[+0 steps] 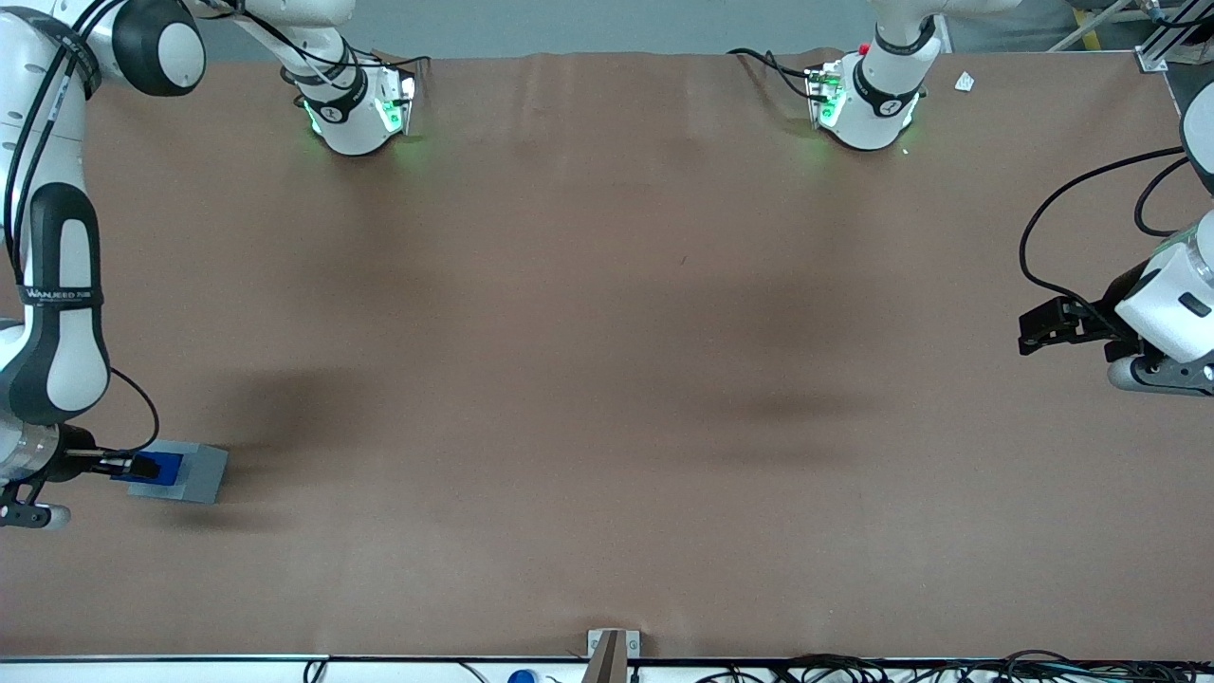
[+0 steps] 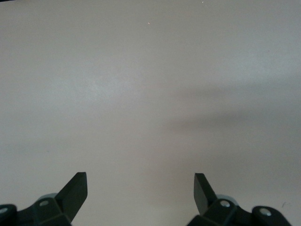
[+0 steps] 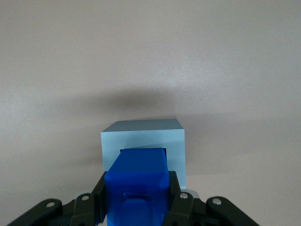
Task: Insert blue part into gray base with right arm
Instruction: 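Open the right gripper and lift it off the block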
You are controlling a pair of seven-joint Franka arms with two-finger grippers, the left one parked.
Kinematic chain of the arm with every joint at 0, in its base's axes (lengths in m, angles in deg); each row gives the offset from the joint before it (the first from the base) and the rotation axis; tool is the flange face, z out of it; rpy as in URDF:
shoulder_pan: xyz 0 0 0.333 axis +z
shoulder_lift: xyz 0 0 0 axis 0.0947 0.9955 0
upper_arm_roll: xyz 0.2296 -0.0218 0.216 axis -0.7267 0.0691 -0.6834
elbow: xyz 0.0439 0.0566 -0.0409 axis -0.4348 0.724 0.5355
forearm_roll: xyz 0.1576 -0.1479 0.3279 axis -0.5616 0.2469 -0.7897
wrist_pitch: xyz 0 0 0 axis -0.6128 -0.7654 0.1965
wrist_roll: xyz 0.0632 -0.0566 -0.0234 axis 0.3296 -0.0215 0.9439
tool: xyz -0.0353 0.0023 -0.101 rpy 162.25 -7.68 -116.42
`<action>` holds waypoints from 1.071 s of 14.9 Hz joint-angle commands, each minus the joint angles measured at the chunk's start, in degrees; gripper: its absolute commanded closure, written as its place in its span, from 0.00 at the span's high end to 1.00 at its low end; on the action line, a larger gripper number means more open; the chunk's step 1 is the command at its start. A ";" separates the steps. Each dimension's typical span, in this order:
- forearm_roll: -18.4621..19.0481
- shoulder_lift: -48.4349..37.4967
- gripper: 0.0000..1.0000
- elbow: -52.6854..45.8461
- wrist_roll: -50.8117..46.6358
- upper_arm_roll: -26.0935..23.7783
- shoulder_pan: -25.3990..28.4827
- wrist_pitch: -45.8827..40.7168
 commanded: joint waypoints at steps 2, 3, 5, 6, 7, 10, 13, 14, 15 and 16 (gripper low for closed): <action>-0.48 0.39 0.00 1.41 -0.45 -0.68 -0.79 0.08; -0.48 0.39 0.00 1.41 -0.45 -0.68 -0.79 0.08; -0.48 0.39 0.00 1.50 -0.45 -0.68 -0.79 0.08; -0.48 0.39 0.00 1.50 -0.45 -0.68 -0.87 0.08; -0.48 0.39 0.00 1.58 -0.45 -0.68 -0.87 0.08; -0.48 0.39 0.00 2.55 -0.44 -0.68 -1.05 0.16; -0.48 0.39 0.00 2.55 -0.36 -0.68 -1.05 0.16; -0.48 0.39 0.00 2.55 -0.36 -0.68 -1.05 0.25; -0.57 0.39 0.00 2.55 -0.36 -0.68 -1.05 0.43; -0.48 0.39 0.02 2.55 -0.36 -0.68 -0.96 0.60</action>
